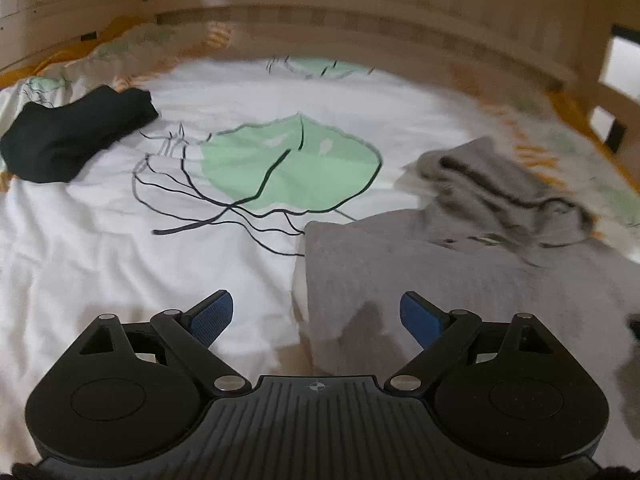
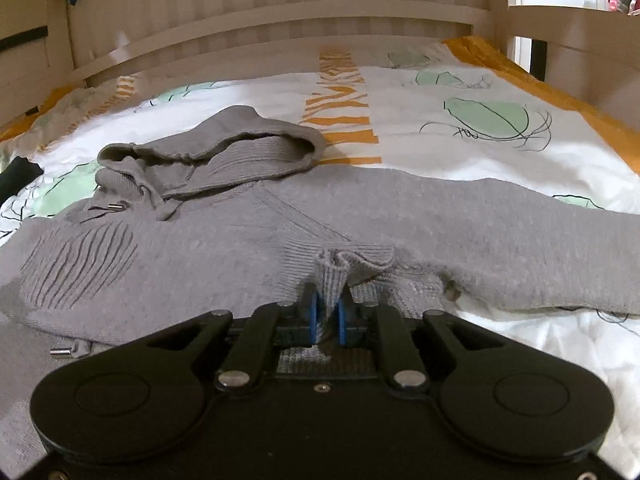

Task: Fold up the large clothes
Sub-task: 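Grasp the other sleeve cuff with the right gripper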

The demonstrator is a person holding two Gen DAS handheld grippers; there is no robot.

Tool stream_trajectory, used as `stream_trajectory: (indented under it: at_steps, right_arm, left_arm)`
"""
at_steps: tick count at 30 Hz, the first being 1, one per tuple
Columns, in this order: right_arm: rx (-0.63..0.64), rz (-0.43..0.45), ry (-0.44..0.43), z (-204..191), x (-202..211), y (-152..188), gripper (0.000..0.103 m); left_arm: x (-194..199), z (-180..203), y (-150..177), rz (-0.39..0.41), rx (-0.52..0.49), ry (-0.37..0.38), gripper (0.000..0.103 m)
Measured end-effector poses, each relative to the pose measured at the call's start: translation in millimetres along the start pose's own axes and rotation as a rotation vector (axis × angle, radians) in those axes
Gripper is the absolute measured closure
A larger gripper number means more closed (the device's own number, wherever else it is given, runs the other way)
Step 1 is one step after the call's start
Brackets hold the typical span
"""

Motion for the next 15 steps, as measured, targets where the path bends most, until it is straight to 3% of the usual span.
stream_trajectory:
  at_steps: [4, 7, 11, 15]
  right_arm:
    - [-0.003, 0.001, 0.000, 0.9, -1.4, 0.4, 0.082]
    - [0.009, -0.002, 0.011, -0.7, -1.7, 1.6, 0.083]
    - [-0.007, 0.004, 0.000, 0.7, -1.2, 2.2, 0.083]
    - [-0.066, 0.003, -0.029, 9.9, 1.4, -0.2, 0.083]
  left_arm:
    - [-47.6, -0.4, -6.2, -0.077, 0.046, -0.058, 0.010]
    - [-67.7, -13.2, -2.5, -0.085, 0.103, -0.081, 0.000]
    - [-63.1, -10.9, -5.3, -0.085, 0.066, -0.102, 0.000]
    - [-42.4, -16.2, -7.3, -0.081, 0.105, -0.106, 0.004]
Point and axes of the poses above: each gripper's, at about its wrist camera, not at the fingertips, and x roughly against the way its jaws point, z to its right, y to its underside, the point moved 3 cm from there along -x, roughly the way its jaws point, and after that the axes turned 10 degrees about -y, right-handed, at the moved point
